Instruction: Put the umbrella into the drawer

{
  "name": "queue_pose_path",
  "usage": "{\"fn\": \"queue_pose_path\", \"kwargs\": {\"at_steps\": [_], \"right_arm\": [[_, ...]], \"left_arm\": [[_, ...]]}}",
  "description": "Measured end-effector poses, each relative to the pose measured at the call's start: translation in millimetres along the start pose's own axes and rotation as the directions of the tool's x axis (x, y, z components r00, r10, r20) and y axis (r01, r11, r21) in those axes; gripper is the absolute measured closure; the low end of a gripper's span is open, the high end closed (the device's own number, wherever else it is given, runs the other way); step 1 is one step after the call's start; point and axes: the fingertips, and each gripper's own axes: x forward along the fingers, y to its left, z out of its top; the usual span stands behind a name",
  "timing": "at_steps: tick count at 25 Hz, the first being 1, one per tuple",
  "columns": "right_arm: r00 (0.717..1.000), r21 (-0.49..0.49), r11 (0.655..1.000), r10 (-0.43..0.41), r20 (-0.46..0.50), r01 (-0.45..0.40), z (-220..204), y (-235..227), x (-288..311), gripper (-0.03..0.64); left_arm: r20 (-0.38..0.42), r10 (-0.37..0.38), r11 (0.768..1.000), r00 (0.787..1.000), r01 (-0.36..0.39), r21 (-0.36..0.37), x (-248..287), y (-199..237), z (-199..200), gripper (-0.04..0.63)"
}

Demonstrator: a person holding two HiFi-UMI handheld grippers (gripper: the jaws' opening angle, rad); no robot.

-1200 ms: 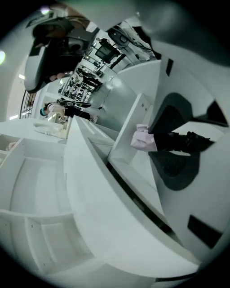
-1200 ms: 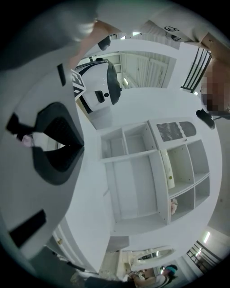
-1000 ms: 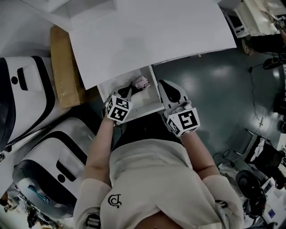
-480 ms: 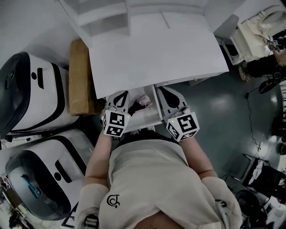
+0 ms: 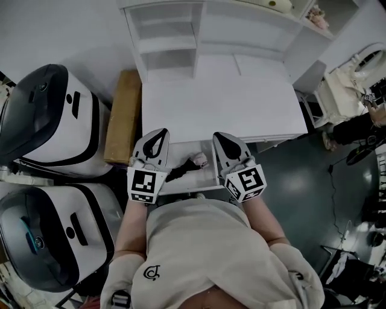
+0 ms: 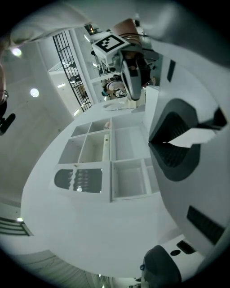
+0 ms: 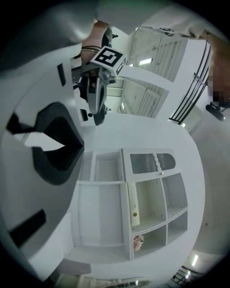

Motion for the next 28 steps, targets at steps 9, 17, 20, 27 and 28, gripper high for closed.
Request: {"fn": "queue_pose_path", "kwargs": {"at_steps": [9, 17, 20, 27, 28], "right_arm": [[0.992, -0.055, 0.998, 0.013, 0.127, -0.006, 35.5, 16.9, -4.4, 0.612], [0.994, -0.063, 0.998, 0.008, 0.113, -0.001, 33.9, 19.1, -9.7, 0.612], [0.993, -0.044, 0.999, -0.009, 0.114, 0.014, 31.8, 17.7, -12.8, 0.612], [0.993, -0.042, 0.999, -0.002, 0.115, 0.007, 32.3, 25.0, -14.6, 0.612], [0.994, -0.044, 0.999, -0.002, 0.113, 0.007, 32.6, 25.8, -14.5, 0.612]], "left_arm": [[0.072, 0.117, 0.992, 0.991, -0.112, -0.065, -45.5, 39.1, 27.2, 0.584], [0.067, 0.115, 0.992, 0.991, -0.110, -0.064, -51.8, 36.6, 25.7, 0.584], [0.055, 0.104, 0.994, 0.993, -0.101, -0.050, -51.7, 31.9, 23.7, 0.584], [0.052, 0.104, 0.992, 0.993, -0.100, -0.075, -59.4, 28.2, 19.2, 0.584], [0.054, 0.104, 0.992, 0.993, -0.100, -0.076, -60.2, 28.5, 19.6, 0.584]]}}
